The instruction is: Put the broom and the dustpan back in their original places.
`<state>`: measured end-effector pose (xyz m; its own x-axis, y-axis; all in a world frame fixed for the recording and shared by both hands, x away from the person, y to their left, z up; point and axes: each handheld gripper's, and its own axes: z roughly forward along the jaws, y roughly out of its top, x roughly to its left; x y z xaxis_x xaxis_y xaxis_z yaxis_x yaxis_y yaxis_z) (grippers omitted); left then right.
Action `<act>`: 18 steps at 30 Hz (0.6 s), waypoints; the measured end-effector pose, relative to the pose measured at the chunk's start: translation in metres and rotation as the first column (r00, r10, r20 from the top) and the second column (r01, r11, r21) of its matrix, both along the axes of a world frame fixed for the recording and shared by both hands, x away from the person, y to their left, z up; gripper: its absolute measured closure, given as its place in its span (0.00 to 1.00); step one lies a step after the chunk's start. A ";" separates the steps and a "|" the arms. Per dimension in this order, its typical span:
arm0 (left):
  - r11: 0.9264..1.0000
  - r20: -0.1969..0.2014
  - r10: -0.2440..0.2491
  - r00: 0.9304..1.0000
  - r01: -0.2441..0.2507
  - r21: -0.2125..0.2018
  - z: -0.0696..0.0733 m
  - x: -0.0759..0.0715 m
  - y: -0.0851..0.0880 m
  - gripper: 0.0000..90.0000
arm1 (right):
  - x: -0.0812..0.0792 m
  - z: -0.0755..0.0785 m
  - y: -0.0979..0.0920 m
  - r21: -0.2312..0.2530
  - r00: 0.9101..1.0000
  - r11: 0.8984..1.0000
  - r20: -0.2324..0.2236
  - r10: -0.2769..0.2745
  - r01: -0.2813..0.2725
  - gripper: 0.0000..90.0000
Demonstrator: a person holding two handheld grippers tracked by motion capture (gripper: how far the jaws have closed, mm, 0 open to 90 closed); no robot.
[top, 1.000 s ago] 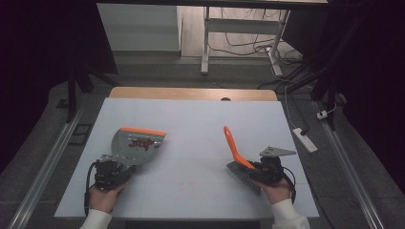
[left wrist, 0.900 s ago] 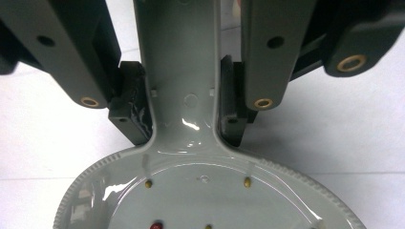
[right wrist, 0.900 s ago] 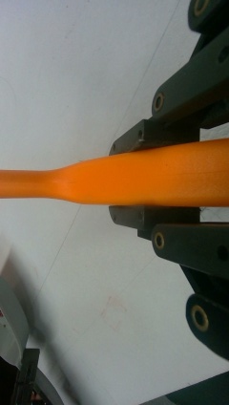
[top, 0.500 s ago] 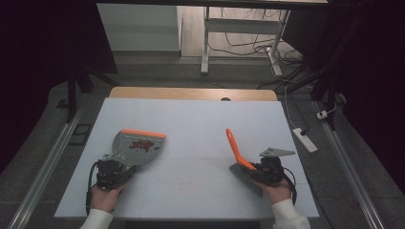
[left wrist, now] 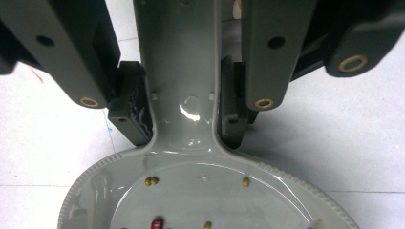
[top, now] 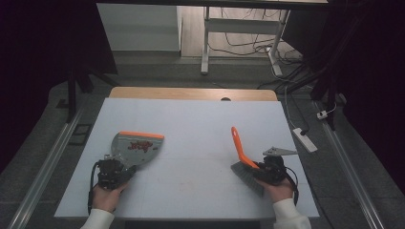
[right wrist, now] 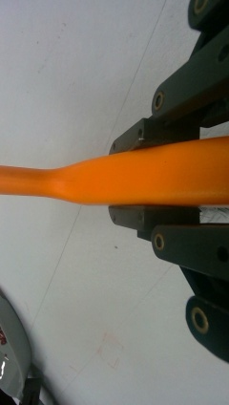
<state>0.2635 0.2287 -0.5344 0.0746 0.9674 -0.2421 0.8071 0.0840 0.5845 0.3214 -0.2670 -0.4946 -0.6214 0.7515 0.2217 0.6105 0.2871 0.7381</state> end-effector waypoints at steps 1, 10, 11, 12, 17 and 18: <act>1.000 -0.001 0.005 1.000 -0.005 -0.003 0.000 0.000 -0.001 0.68 | 0.000 0.000 0.000 -0.001 1.000 1.000 0.000 -0.002 0.002 0.77; 1.000 0.003 -0.008 1.000 0.008 -0.025 0.002 -0.002 -0.001 0.66 | 0.005 -0.003 -0.004 -0.012 1.000 1.000 -0.001 -0.017 0.017 0.75; 1.000 0.006 -0.010 1.000 0.010 -0.023 0.002 -0.002 -0.002 0.66 | 0.006 -0.004 -0.005 -0.013 1.000 1.000 -0.004 -0.018 0.018 0.74; 1.000 0.005 -0.014 1.000 0.014 -0.019 0.002 -0.002 -0.003 0.65 | 0.007 -0.004 -0.005 -0.013 1.000 1.000 -0.005 -0.021 0.021 0.74; 1.000 0.008 -0.015 1.000 0.015 -0.020 0.002 -0.002 -0.002 0.64 | 0.010 -0.006 -0.007 -0.019 1.000 0.999 -0.015 -0.026 0.026 0.71; 1.000 0.008 -0.018 1.000 0.019 -0.019 0.002 -0.002 -0.001 0.64 | 0.011 -0.007 -0.007 -0.025 0.999 0.999 -0.015 -0.029 0.029 0.69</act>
<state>0.2611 0.2275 -0.5322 0.0946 0.9609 -0.2601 0.8037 0.0805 0.5895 0.3322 -0.2744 -0.5013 -0.5961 0.7745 0.2116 0.6298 0.2876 0.7215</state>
